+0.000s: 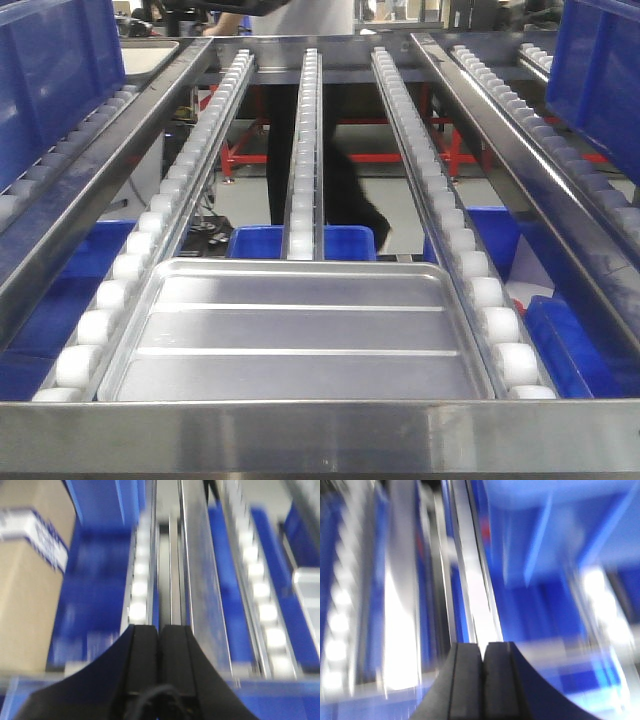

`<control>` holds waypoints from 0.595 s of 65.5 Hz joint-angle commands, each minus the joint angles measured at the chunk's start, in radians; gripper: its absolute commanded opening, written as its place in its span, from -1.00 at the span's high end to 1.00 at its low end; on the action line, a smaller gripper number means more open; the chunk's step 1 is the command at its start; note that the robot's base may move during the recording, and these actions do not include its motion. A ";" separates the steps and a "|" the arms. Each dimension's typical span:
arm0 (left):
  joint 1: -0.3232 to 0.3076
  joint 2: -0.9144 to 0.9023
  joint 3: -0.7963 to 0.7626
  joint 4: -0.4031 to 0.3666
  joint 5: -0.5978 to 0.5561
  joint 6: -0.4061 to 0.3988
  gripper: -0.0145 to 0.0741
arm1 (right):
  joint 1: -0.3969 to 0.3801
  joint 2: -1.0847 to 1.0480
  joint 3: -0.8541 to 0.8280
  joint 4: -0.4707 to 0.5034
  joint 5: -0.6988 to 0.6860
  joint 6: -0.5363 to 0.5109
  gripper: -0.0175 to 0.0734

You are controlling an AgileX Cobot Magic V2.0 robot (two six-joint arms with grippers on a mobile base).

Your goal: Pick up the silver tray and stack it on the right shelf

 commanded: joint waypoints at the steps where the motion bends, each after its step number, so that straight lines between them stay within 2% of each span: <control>1: -0.001 0.132 -0.118 -0.041 0.083 -0.005 0.88 | 0.002 0.120 -0.103 0.002 0.087 -0.011 0.50; 5: -0.001 0.222 -0.185 -0.092 0.182 -0.005 0.88 | 0.002 0.197 -0.143 0.005 0.184 -0.011 0.50; 10: -0.001 0.307 -0.233 -0.159 0.234 -0.005 0.88 | 0.002 0.271 -0.160 0.005 0.246 -0.011 0.50; 18: -0.001 0.423 -0.240 -0.238 0.229 -0.005 0.88 | 0.002 0.339 -0.160 0.011 0.256 -0.010 0.50; 28: -0.001 0.533 -0.240 -0.306 0.187 -0.005 0.88 | 0.002 0.353 -0.160 0.130 0.226 -0.010 0.50; 39: -0.003 0.651 -0.248 -0.357 0.171 -0.005 0.88 | 0.014 0.396 -0.167 0.212 0.198 -0.029 0.50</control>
